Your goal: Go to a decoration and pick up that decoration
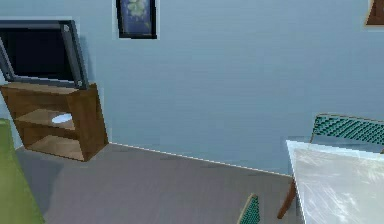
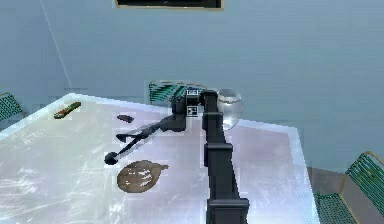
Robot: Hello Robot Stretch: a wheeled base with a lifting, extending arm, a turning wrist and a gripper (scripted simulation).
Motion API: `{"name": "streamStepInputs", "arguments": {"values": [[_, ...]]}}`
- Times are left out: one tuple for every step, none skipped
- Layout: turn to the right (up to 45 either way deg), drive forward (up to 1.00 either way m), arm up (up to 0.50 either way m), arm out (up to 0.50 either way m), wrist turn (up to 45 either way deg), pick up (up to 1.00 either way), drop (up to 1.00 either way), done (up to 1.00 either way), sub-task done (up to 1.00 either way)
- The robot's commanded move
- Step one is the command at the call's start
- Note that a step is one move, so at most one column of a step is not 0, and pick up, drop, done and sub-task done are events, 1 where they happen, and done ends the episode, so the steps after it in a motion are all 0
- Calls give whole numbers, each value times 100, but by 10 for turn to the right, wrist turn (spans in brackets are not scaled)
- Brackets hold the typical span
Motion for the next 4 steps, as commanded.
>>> {"name": "streamStepInputs", "arguments": {"values": [[0,0,0,0,240,0,0,0,0],[0,0,-30,0,0,0,0,0,0],[0,0,0,0,0,100,0,0,0],[0,0,10,0,0,0,0,0,0]]}}
